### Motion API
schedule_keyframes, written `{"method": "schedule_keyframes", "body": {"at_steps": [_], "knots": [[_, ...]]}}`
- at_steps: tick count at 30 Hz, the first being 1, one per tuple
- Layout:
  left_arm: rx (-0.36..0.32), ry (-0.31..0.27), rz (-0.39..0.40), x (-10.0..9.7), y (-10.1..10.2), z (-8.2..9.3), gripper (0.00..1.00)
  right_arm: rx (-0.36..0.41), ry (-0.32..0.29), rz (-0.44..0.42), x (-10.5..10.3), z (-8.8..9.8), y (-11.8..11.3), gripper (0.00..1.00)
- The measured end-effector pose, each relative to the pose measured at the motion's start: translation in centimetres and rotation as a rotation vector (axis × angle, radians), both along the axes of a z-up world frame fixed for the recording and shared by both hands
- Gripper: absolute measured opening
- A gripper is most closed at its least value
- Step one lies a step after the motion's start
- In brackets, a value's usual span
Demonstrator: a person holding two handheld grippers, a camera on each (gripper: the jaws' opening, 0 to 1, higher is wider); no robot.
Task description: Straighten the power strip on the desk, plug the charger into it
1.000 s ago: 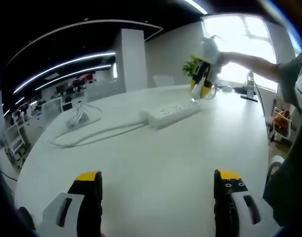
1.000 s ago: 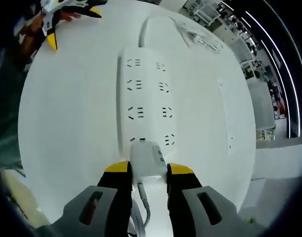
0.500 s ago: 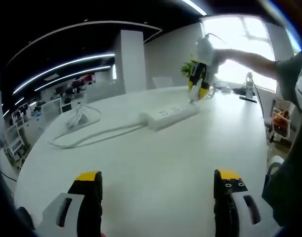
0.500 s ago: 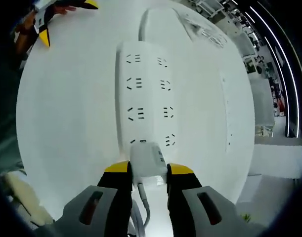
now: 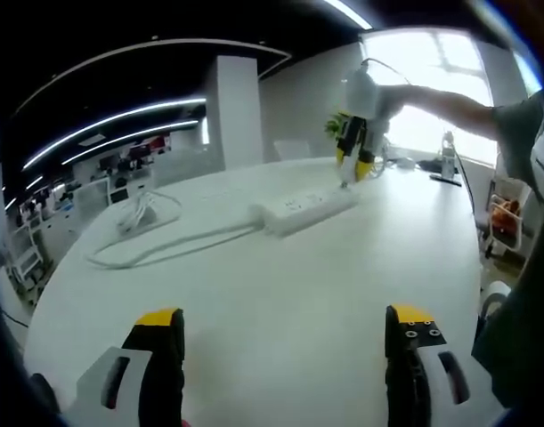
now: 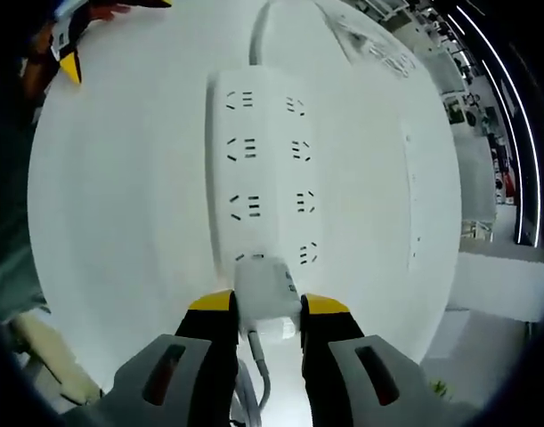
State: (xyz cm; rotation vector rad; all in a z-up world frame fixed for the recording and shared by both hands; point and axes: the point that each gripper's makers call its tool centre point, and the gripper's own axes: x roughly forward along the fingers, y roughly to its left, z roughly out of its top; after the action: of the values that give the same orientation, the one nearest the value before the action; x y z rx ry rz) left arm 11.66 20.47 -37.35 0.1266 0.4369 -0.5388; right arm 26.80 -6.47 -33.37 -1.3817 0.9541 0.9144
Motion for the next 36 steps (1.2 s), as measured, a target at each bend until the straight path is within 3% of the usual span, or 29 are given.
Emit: {"method": "schedule_keyframes", "body": {"at_steps": [13,20,34,35,36], "knots": [[-0.006,-0.007,0.003,-0.1,0.2,0.2,0.97,-0.038,0.004,0.016,0.0,0.0,0.7,0.25],[-0.010,-0.005,0.001,0.0,0.2,0.0,0.97,-0.027,0.010,-0.034,0.1,0.0,0.8,0.25],[-0.011,-0.007,-0.001,0.0,0.1,0.1,0.97,0.003,-0.005,-0.021,-0.5,-0.5,1.5,0.25],[-0.009,-0.008,0.000,0.0,0.1,0.1,0.97,-0.096,0.007,0.000,-0.7,-1.2,0.4,0.25],[-0.009,-0.008,-0.001,0.0,0.1,0.1,0.97,-0.058,0.011,0.011,-0.7,-0.9,1.1,0.25]]}}
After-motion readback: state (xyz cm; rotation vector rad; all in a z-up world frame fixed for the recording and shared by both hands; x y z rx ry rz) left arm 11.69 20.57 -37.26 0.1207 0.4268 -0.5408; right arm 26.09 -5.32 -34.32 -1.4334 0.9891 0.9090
